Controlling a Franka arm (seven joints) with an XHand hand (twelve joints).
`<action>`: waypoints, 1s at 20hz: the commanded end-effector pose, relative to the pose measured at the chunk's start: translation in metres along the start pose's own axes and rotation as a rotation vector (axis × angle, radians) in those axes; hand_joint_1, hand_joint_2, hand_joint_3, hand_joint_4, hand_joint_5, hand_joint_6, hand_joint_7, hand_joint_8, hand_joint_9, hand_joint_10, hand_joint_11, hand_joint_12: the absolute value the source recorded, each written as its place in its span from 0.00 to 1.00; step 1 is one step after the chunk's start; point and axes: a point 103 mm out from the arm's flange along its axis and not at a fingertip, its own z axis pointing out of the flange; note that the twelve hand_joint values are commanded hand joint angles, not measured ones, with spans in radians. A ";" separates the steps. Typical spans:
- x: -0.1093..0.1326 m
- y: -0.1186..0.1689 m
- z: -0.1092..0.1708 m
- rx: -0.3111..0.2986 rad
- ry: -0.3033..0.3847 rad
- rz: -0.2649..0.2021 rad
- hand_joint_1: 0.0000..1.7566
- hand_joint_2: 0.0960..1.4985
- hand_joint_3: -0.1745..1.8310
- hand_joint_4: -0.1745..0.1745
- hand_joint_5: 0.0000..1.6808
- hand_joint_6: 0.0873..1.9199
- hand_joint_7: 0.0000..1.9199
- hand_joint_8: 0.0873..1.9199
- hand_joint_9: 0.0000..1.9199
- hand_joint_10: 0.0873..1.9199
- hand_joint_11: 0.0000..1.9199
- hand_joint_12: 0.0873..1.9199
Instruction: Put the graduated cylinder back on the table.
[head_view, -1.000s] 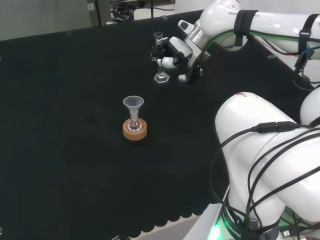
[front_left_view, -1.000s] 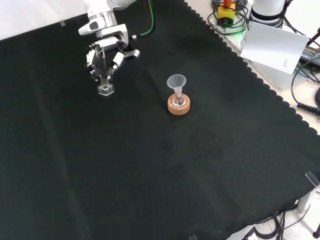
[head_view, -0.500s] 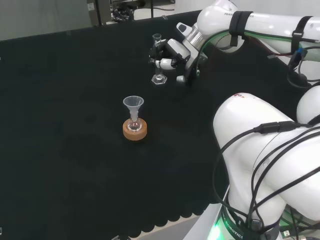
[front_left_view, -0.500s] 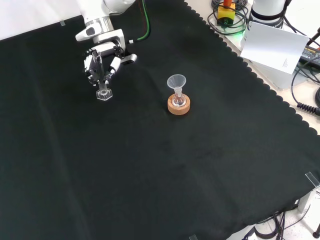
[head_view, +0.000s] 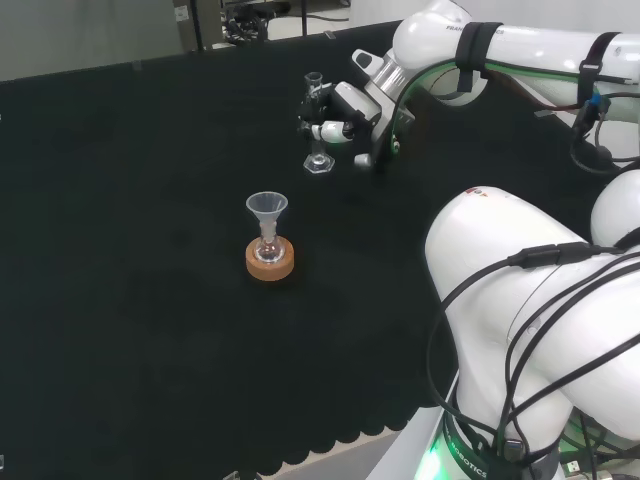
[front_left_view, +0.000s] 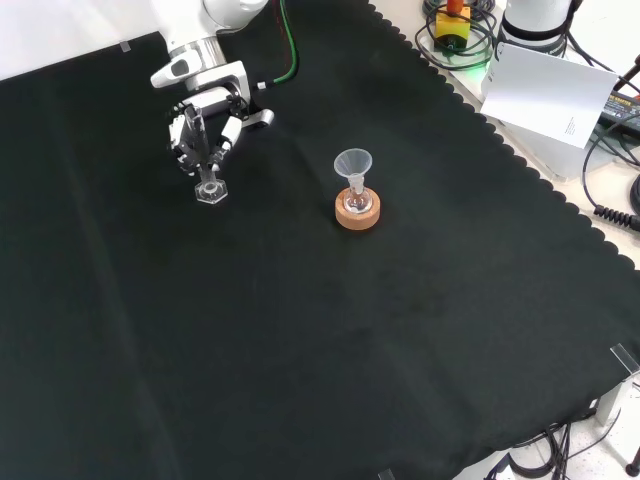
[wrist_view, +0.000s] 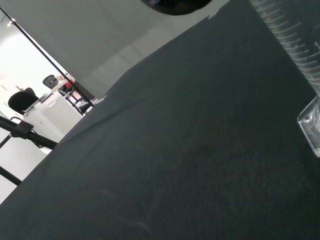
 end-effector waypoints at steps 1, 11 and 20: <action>-0.003 -0.002 0.001 0.025 0.034 -0.007 0.71 0.73 0.09 0.00 0.56 0.53 0.51 0.52 0.76 0.00 0.65 0.35; -0.004 -0.005 -0.005 0.083 0.058 -0.013 0.62 0.71 0.05 0.37 0.54 0.40 0.46 0.28 0.64 0.00 0.44 0.54; 0.001 -0.008 -0.014 0.100 0.038 0.000 0.58 0.69 0.00 0.34 0.41 0.30 0.38 0.28 0.54 0.00 0.27 0.64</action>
